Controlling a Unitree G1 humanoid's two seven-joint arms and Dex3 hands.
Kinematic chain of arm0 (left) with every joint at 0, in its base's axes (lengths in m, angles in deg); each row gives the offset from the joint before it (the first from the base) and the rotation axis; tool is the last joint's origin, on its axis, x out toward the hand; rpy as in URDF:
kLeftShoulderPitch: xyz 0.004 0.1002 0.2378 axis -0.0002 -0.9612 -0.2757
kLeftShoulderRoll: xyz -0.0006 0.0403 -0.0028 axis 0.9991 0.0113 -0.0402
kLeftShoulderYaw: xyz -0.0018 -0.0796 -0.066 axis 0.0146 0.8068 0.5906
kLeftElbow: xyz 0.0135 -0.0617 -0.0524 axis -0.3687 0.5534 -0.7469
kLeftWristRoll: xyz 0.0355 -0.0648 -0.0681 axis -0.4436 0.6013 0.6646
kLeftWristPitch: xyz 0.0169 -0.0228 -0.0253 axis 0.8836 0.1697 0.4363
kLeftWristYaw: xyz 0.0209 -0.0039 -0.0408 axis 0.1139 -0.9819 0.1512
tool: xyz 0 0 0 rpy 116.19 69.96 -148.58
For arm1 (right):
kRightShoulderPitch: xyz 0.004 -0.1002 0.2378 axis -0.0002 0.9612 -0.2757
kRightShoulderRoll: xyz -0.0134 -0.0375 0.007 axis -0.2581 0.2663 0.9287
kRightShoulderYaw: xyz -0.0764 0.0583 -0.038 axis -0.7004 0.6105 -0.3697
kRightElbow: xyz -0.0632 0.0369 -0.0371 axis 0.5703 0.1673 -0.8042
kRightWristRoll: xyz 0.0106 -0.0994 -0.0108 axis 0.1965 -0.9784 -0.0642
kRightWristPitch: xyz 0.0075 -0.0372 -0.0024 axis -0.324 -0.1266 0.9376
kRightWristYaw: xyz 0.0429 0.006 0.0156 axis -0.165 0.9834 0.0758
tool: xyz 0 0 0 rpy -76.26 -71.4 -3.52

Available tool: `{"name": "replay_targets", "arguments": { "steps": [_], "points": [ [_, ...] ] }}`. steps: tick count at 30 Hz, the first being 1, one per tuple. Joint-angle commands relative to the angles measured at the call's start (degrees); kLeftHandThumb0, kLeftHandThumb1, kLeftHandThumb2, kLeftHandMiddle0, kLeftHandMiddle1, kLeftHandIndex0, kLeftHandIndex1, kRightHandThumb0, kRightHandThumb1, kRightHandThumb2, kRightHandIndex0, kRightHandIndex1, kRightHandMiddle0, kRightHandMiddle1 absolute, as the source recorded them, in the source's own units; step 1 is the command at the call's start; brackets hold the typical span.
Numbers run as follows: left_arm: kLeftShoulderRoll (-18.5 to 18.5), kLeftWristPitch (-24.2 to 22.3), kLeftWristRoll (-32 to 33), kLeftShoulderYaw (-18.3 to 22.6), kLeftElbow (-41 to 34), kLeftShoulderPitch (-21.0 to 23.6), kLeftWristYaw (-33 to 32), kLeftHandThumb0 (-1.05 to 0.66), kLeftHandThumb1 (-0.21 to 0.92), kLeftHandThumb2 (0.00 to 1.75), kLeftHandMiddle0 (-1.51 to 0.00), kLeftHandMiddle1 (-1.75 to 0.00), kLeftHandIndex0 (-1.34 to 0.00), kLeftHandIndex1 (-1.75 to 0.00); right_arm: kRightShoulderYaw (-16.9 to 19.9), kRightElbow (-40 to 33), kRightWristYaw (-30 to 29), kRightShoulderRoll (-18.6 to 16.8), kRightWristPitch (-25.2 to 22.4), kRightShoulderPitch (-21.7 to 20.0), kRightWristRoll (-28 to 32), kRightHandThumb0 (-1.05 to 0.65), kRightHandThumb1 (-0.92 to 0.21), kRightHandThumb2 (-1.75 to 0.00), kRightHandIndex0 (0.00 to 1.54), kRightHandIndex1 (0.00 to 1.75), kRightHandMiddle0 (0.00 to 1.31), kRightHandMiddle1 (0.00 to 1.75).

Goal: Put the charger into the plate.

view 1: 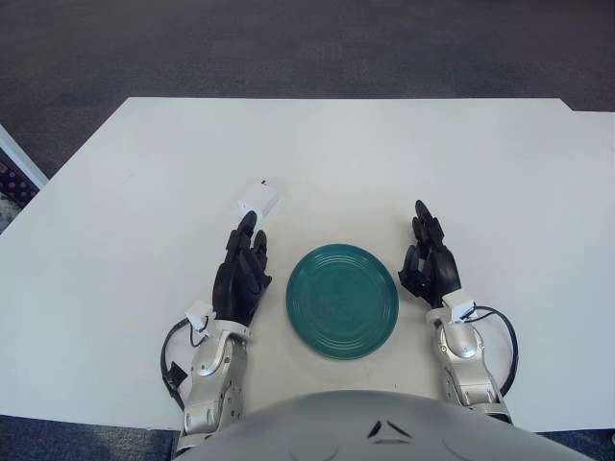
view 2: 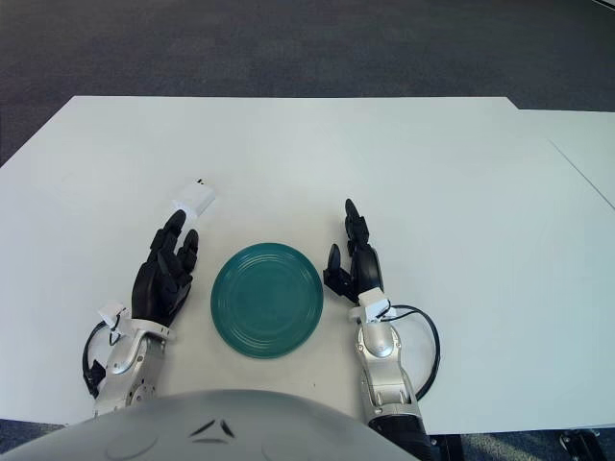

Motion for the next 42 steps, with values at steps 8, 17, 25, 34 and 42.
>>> {"name": "replay_targets", "arguments": {
  "steps": [8, 17, 25, 34, 42],
  "points": [
    [-0.2, -0.6, -0.8, -0.3, -1.1, -0.5, -1.2, -1.05, 0.92, 0.89, 0.0, 0.0, -0.01, -0.33, 0.0, 1.6, 0.0, 0.1, -1.3, 1.7, -0.3, -0.94, -0.92, -1.02, 0.0, 0.0, 0.0, 0.07],
    [0.1, -1.1, 1.9, 0.3, -0.8, -0.1, 0.5, -1.05, 0.92, 0.91, 0.0, 0.0, -0.05, -0.31, -0.2, 1.6, 0.3, 0.2, -0.7, 1.8, -0.1, -0.93, -0.92, -1.03, 0.0, 0.0, 0.0, 0.08],
    [5.3, -14.2, -0.7, 3.6, -13.5, 4.9, -6.1, -1.05, 0.92, 0.95, 0.0, 0.0, -0.01, -0.27, 0.0, 1.2, 0.0, 0.7, -1.0, 1.5, -1.0, -0.93, -0.92, -1.03, 0.0, 0.0, 0.0, 0.08],
    [16.8, -44.9, -24.0, 0.6, -31.9, 17.9, -14.2, -1.05, 0.92, 0.89, -0.15, -0.01, -0.09, -0.53, -0.4, 3.0, -3.0, 0.9, 0.0, 0.0, -4.7, -0.95, -0.92, -1.02, 0.0, 0.0, 0.01, 0.09],
    [30.3, -53.0, -54.0, -10.9, -35.2, 24.5, -7.7, -1.05, 0.92, 0.73, -0.19, -0.01, -0.06, -0.58, -0.2, 4.0, -1.4, 1.4, 0.7, -0.6, -2.9, -0.96, -0.92, -1.02, 0.0, 0.0, 0.01, 0.1]
  ]
}}
